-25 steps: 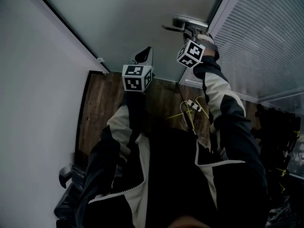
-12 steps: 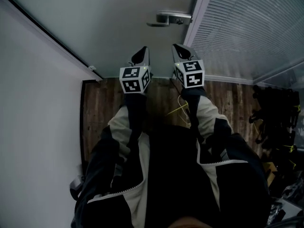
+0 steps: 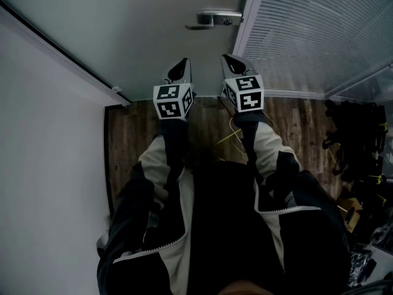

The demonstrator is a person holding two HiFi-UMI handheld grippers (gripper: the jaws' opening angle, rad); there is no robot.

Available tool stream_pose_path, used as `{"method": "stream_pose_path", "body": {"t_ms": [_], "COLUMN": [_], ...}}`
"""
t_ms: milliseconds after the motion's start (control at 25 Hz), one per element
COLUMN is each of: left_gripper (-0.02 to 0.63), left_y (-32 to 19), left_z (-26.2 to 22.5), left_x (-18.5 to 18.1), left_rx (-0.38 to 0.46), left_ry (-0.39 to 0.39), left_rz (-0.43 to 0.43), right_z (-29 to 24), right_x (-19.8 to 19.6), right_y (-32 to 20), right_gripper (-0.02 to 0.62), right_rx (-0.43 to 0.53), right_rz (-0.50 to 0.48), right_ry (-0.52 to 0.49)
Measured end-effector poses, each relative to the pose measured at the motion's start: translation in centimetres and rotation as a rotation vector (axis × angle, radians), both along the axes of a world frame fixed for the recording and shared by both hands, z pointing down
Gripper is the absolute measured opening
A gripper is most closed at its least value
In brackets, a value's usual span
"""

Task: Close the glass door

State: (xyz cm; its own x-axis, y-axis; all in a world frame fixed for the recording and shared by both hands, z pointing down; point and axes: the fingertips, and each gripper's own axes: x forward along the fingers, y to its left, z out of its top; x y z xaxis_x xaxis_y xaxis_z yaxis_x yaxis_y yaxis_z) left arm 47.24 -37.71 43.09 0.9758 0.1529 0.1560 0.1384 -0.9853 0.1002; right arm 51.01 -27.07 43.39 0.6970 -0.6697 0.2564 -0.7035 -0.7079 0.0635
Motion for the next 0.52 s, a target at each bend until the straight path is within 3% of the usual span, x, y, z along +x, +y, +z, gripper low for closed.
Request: {"method": "stream_pose_path", "body": {"t_ms": [520], "left_gripper": [0.005], "left_y": [0.35], "left_z": [-0.77], "left_x": [-0.05], "left_rx": [0.02], "left_ry": [0.018], "left_rz": [-0.005], "right_z": [-0.59], "right_x": [-0.56], "right_y": [-0.14], "right_gripper": [0.002], "right_rx": [0.002], "right_rz": [-0.027], "right_ry": [0.012]}}
